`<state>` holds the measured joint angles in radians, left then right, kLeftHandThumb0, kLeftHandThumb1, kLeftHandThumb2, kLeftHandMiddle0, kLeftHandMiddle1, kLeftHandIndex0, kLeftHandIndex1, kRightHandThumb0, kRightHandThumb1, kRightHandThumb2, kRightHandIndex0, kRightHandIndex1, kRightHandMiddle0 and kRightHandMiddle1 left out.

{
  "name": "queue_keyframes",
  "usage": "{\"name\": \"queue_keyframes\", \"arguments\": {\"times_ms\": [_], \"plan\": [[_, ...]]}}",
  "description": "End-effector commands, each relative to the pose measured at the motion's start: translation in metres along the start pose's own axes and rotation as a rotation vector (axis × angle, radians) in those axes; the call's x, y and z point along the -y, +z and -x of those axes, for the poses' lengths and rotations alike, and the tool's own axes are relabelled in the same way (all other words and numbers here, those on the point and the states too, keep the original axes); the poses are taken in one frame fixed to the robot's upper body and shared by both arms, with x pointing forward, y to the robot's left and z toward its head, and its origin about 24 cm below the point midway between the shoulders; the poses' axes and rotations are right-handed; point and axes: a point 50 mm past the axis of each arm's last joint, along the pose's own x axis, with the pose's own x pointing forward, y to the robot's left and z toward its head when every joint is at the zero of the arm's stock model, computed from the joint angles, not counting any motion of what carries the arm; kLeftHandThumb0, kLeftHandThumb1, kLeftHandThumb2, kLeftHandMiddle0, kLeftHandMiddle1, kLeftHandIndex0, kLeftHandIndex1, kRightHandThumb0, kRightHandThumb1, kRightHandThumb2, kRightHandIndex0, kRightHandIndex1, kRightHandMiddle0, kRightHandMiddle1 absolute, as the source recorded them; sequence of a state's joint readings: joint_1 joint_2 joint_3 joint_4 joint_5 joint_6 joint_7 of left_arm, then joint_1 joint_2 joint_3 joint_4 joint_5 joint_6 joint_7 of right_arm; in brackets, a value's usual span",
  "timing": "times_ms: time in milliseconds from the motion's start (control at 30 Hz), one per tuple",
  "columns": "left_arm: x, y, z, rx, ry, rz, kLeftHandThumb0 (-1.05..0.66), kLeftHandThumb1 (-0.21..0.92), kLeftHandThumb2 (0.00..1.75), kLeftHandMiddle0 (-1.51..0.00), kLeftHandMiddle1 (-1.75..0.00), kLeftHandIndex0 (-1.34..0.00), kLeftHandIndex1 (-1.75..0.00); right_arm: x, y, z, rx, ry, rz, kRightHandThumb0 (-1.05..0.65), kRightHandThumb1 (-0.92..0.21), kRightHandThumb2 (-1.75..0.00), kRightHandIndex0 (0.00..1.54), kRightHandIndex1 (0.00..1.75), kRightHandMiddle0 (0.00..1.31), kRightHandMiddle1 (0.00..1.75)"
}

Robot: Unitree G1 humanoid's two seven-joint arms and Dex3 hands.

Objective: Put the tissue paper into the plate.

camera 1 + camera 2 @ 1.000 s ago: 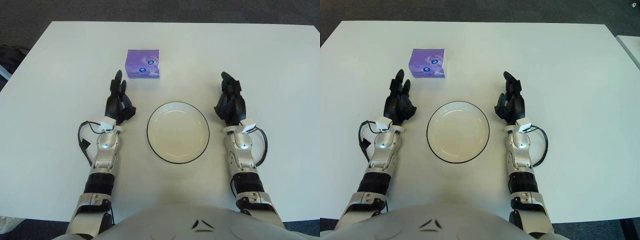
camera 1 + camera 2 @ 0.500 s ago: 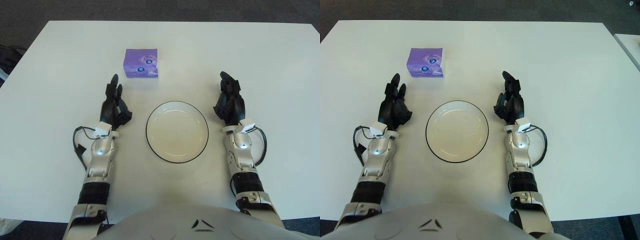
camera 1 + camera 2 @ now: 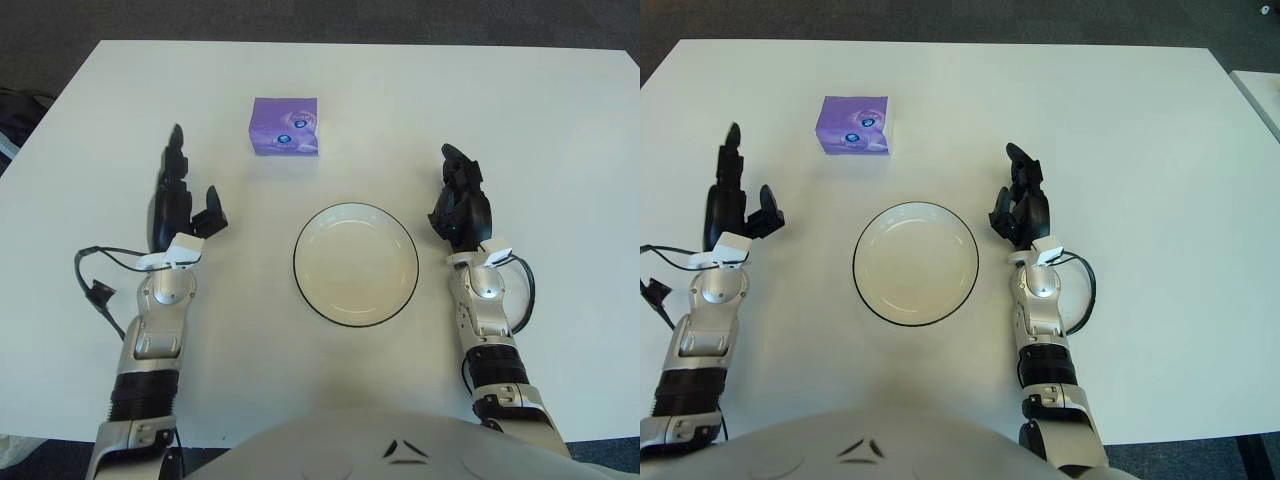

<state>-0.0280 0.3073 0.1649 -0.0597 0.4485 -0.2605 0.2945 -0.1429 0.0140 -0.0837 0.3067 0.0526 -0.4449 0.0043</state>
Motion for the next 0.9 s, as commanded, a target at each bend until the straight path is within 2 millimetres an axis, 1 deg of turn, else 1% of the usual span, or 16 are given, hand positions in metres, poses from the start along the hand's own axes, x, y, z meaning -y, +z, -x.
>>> {"name": "queue_keyframes", "arguments": {"times_ms": [0, 67, 100, 167, 267, 400, 533, 800, 867], "plan": [[-0.021, 0.0, -0.015, 0.065, 0.073, -0.093, -0.86, 0.92, 1.04, -0.05, 0.0, 0.0, 0.0, 0.005, -0.036, 0.028, -0.201, -0.031, 0.004, -0.57, -0.92, -0.88, 0.21, 0.0, 0.0, 0.55], [-0.025, 0.012, -0.031, 0.12, 0.101, -0.132, -0.85, 0.92, 1.02, -0.05, 0.0, 0.0, 0.0, 0.004, -0.037, 0.027, -0.201, -0.03, 0.003, -0.57, -0.92, -0.88, 0.21, 0.0, 0.0, 0.55], [-0.029, 0.021, -0.041, 0.155, 0.113, -0.165, -0.84, 0.92, 1.01, -0.05, 0.0, 0.0, 0.0, 0.004, -0.037, 0.027, -0.202, -0.03, 0.003, -0.57, -0.92, -0.88, 0.21, 0.0, 0.0, 0.55], [-0.034, 0.03, -0.052, 0.193, 0.12, -0.226, -0.84, 0.92, 0.99, -0.04, 0.0, 0.0, 0.0, 0.004, -0.038, 0.027, -0.203, -0.029, 0.002, -0.57, -0.92, -0.87, 0.21, 0.0, 0.0, 0.55], [-0.04, 0.034, -0.058, 0.204, 0.088, -0.338, -0.84, 0.92, 0.95, -0.03, 0.0, 0.0, 0.0, 0.003, -0.039, 0.027, -0.204, -0.027, -0.001, -0.57, -0.92, -0.87, 0.2, 0.0, 0.0, 0.55], [-0.046, 0.043, -0.065, 0.206, 0.061, -0.412, -0.85, 0.92, 0.92, -0.03, -0.01, 0.0, 0.0, 0.002, -0.039, 0.026, -0.205, -0.025, -0.01, -0.57, -0.92, -0.87, 0.21, 0.0, 0.0, 0.56], [-0.051, 0.056, -0.079, 0.226, 0.051, -0.44, -0.84, 0.92, 0.86, -0.02, 0.0, 0.0, 0.0, 0.001, -0.04, 0.026, -0.207, -0.026, -0.027, -0.56, -0.92, -0.87, 0.21, 0.01, 0.0, 0.56], [-0.054, 0.068, -0.098, 0.242, 0.034, -0.464, -0.83, 0.92, 0.76, 0.0, 0.0, 0.0, 0.0, 0.001, -0.042, 0.025, -0.215, -0.025, -0.042, -0.56, -0.92, -0.86, 0.21, 0.0, 0.0, 0.58], [-0.054, 0.074, -0.105, 0.253, 0.028, -0.474, -0.84, 0.92, 0.75, 0.0, 0.0, 0.0, 0.0, 0.0, -0.043, 0.024, -0.217, -0.025, -0.048, -0.56, -0.92, -0.86, 0.21, 0.0, 0.0, 0.58]]}}
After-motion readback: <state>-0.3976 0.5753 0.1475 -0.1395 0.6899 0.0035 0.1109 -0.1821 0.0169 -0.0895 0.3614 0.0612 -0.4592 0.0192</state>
